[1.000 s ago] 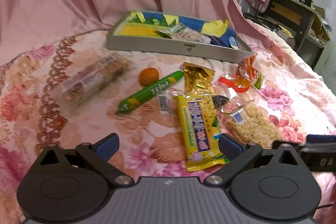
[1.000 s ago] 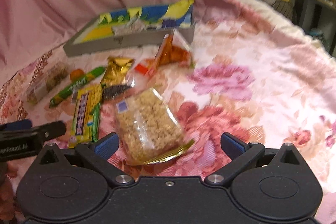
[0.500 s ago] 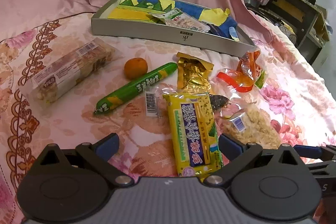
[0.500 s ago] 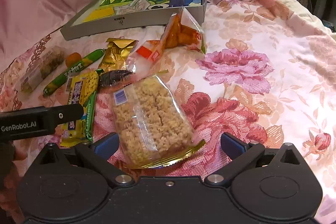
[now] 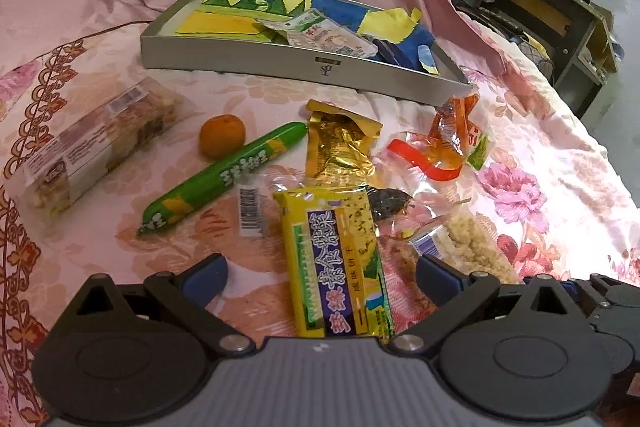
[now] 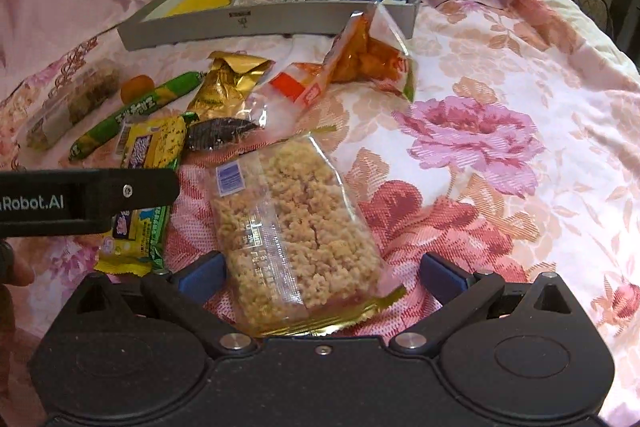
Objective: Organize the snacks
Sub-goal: 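Close the left tool on the yellow bar while the right tool grasps the rice cake bag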
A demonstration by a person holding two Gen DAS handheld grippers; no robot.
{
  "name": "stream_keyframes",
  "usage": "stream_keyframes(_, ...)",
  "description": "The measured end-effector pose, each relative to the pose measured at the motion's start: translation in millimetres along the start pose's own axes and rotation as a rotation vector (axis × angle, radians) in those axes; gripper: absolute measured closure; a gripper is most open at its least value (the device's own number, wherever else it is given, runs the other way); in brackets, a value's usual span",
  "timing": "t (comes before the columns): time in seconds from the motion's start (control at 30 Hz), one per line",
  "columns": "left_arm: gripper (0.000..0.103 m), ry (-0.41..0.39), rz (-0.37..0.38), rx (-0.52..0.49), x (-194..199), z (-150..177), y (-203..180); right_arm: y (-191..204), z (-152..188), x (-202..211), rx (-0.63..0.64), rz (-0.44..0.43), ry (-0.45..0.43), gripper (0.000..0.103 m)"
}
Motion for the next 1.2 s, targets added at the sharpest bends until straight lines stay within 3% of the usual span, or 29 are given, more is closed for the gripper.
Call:
stream_keyframes(0.2, 0.003, 0.015, -0.026, -0.033, -4.9, 2.4, -4.1, 6.9, 0.6, -4.0, 0.039, 0.024, -0.007, 0.001)
stream_keyframes(0.4, 0.012, 0.034, -0.067, -0.063, -7.0, 5.4, -4.3, 6.9, 1.1, -3.6, 0.038, 0.031, -0.022, 0.001)
stream_keyframes(0.5, 0.019, 0.03, -0.071, -0.057, -3.6, 5.4, -1.2, 4.7, 0.1, -1.5, 0.026, 0.03, -0.033, 0.001)
stream_keyframes(0.67, 0.042, 0.021, -0.091, -0.04, 5.2, 5.4, 5.5, 6.9, 0.5, 2.0, 0.04, 0.03, -0.05, 0.008)
stream_keyframes(0.83, 0.044, 0.02, -0.07, 0.005, 15.1, 10.3, 11.4, 12.3, 1.1, 8.1, 0.067, 0.014, -0.078, 0.017)
stream_keyframes(0.97, 0.045, 0.021, -0.057, -0.012, 22.6, 16.3, 10.8, 13.1, 1.1, 8.4, 0.07, 0.006, -0.078, 0.017)
stream_keyframes(1.1, 0.045, 0.021, -0.05, -0.013, 25.5, 19.9, 12.5, 13.3, 1.1, 0.9, 0.059, -0.008, -0.045, 0.009)
stream_keyframes(1.2, 0.046, 0.017, -0.045, -0.016, 28.3, 21.1, 12.4, 12.6, 1.6, 2.2, 0.054, -0.012, -0.055, 0.016)
Point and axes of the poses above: each gripper's, at about its wrist camera, not at the fingertips, and x roughly against the way its jaws point, y to its left, z to its underside, the point moved 5 cm from there along -x, roughly the way its jaws point, and after that the axes turned 12 degrees about z, right-handed, at the moved point
